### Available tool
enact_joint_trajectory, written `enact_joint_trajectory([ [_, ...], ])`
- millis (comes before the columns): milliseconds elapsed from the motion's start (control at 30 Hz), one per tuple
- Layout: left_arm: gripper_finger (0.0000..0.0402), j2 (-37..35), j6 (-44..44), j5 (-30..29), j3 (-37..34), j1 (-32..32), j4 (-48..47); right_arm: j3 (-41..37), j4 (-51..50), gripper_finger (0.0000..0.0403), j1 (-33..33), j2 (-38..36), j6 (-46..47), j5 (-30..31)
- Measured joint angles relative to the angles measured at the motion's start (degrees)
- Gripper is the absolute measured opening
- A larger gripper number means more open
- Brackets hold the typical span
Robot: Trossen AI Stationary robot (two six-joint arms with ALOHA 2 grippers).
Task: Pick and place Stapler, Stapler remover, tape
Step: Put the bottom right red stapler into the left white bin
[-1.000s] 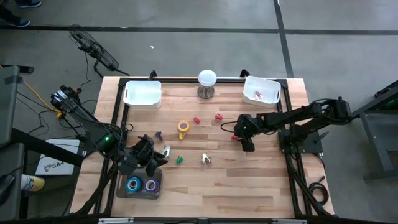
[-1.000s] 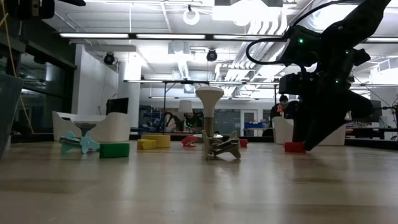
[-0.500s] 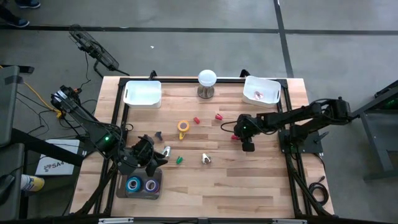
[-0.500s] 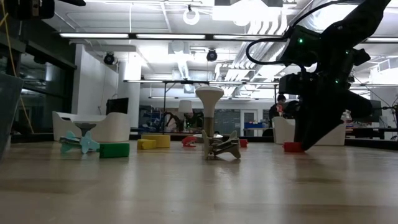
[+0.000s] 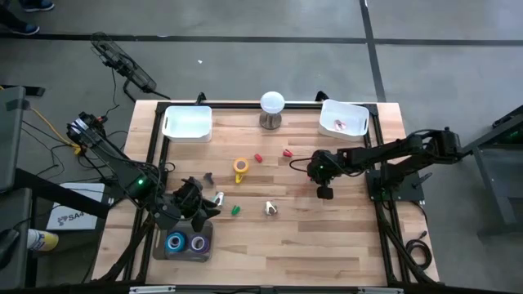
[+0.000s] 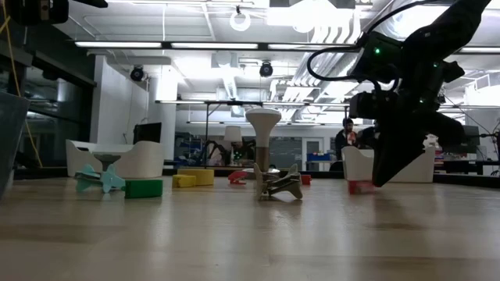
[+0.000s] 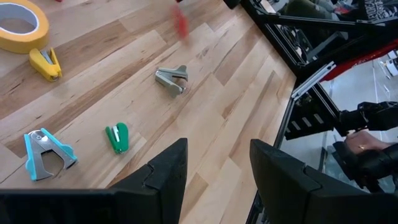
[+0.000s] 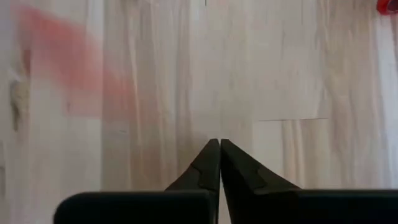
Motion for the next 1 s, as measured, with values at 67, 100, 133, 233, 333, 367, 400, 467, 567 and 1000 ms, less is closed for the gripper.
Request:
enact_joint_trajectory([
  [67, 0.017, 0.0, 0.1, -1.3, 0.0, 0.0, 0.0, 0.0, 0.3, 0.0002, 0.0, 0.0, 1.1, -0.7],
  [100, 0.017, 0.0, 0.7, -2.2, 0.0, 0.0, 0.0, 0.0, 0.5, 0.0002, 0.0, 0.0, 1.7, -0.9],
  [133, 0.017, 0.0, 1.3, -3.3, 0.0, 0.0, 0.2, 0.0, 0.6, 0.0001, 0.0, 0.0, 2.2, -0.9],
  [233, 0.017, 0.0, 1.5, -5.7, 0.0, 0.0, 0.4, 0.0, 0.7, 0.0001, 0.0, 0.0, 3.5, -1.1],
  [333, 0.017, 0.0, 1.5, -5.9, 0.0, 0.0, 0.4, 0.0, 0.6, 0.0005, 0.0, 0.0, 5.3, -0.6],
  [367, 0.017, 0.0, 1.5, -5.7, 0.0, 0.0, 0.4, 0.0, 0.6, 0.0006, 0.0, 0.0, 5.6, -0.6],
  [400, 0.017, 0.0, 1.5, -5.5, 0.0, 0.0, 0.4, 0.0, 0.6, 0.0006, 0.0, 0.0, 5.6, -0.6],
  [467, 0.017, 0.0, 1.2, -5.2, 0.0, 0.0, 0.4, 0.0, 0.6, 0.0006, 0.0, 0.0, 5.6, -0.6],
  [567, 0.017, 0.0, 1.1, -5.1, 0.0, 0.0, 0.4, 0.0, 0.6, 0.0007, 0.0, 0.0, 5.6, -0.6],
  [1000, 0.017, 0.0, 1.6, -4.6, 0.0, 0.1, 0.4, 0.0, 1.0, 0.0059, 0.0, 0.0, 4.4, -3.2],
])
